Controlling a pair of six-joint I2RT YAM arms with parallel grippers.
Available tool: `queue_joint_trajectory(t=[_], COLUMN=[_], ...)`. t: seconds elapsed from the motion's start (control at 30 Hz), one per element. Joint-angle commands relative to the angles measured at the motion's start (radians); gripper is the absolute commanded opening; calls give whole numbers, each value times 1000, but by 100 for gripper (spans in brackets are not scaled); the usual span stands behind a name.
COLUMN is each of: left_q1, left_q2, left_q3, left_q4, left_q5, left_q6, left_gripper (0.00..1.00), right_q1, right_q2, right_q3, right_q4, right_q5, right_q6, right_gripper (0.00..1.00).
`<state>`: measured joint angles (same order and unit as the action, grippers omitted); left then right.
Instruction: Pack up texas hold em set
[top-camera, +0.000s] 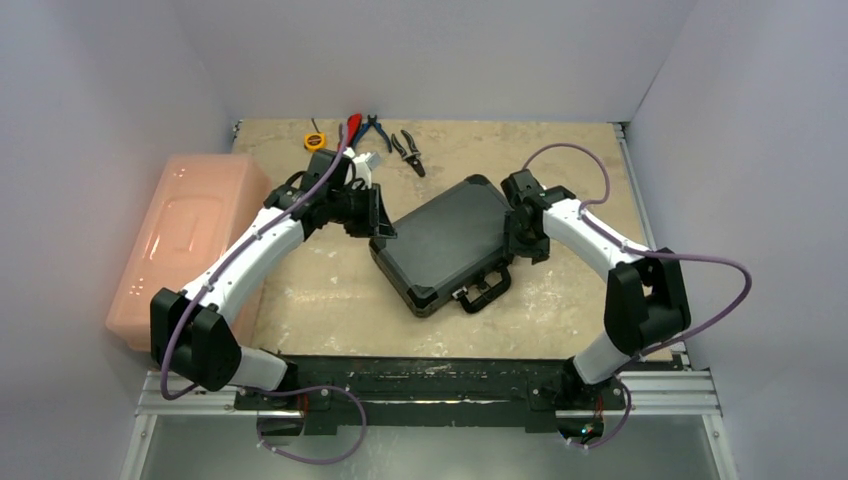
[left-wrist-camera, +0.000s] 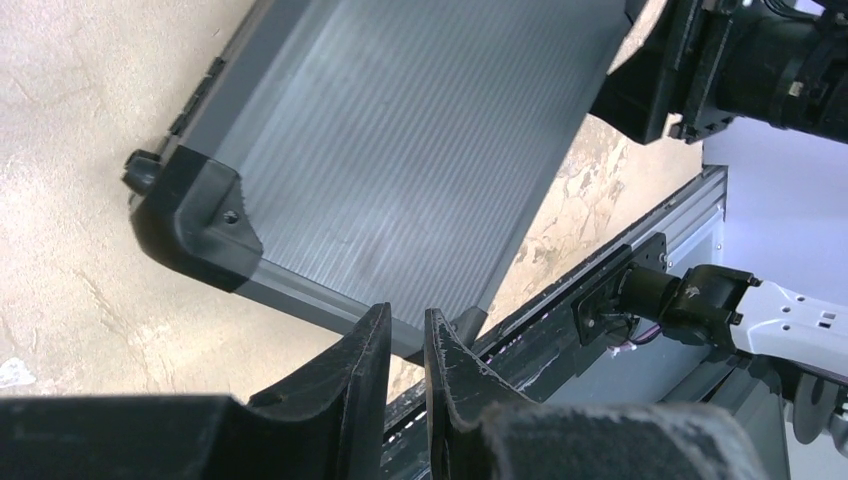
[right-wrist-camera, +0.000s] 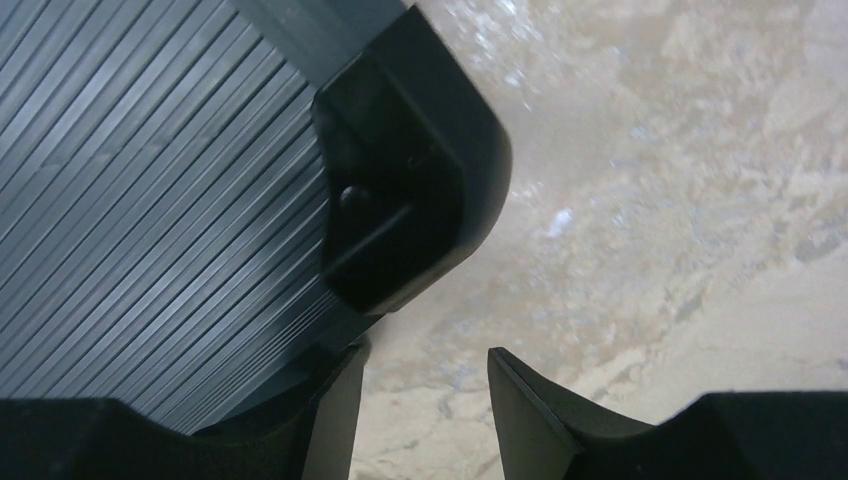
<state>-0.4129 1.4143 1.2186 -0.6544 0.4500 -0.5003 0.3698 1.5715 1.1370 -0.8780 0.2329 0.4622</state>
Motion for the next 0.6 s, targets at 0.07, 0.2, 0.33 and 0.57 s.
queue_joint_trajectory(t=[0.07, 0.2, 0.33, 0.57], left_q1=[-3, -3, -3, -19], left_q2=[-52, -58, -63, -57], left_q3=[-6, -9, 0, 30], left_q4=[6, 5, 4, 17], left_q5=[-14, -15, -11, -16], left_q6=[22, 20, 14, -13], left_gripper=[18, 17, 17, 16], right_q1=[62, 83, 89, 77], right_q2=[81, 134, 151, 63], right_q3=[138, 195, 248, 254], right_q4=[184, 191, 161, 112], right_q5=[-43, -46, -24, 50], right_q6=[6, -5, -25, -67], right_gripper=[54, 54, 56, 68])
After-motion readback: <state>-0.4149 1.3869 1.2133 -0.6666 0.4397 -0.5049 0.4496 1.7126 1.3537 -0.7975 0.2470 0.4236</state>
